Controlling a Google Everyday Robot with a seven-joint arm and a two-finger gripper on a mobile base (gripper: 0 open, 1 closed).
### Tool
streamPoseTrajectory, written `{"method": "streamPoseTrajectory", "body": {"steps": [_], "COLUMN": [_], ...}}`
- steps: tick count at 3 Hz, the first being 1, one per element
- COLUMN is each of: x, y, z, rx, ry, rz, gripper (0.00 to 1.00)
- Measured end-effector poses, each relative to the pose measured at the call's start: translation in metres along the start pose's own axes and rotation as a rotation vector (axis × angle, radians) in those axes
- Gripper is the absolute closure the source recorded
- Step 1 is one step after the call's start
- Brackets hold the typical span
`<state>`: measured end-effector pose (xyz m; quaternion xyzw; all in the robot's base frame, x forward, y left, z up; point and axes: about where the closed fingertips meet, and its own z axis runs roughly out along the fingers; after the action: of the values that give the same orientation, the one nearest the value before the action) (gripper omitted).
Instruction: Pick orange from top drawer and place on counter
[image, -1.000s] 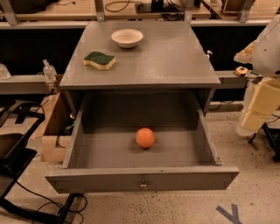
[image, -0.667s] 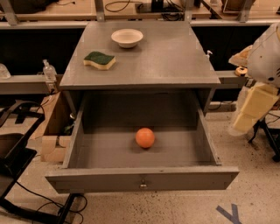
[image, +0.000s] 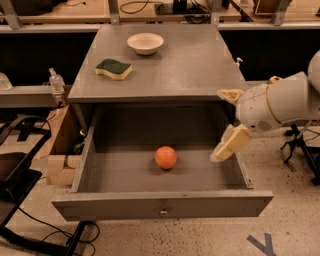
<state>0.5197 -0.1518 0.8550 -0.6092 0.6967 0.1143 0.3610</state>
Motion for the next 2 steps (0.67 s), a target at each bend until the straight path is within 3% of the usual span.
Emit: {"method": "streamPoseTrajectory", "body": {"steps": [1, 2], "x": [0.0025, 0.0031], "y": [-0.0208, -0.0192], "z": [0.0455, 0.0536], "rx": [0.092, 0.077], "ry": [-0.134, -0.125], "rz": [-0.001, -0.001], "gripper": [0.0, 0.0]}}
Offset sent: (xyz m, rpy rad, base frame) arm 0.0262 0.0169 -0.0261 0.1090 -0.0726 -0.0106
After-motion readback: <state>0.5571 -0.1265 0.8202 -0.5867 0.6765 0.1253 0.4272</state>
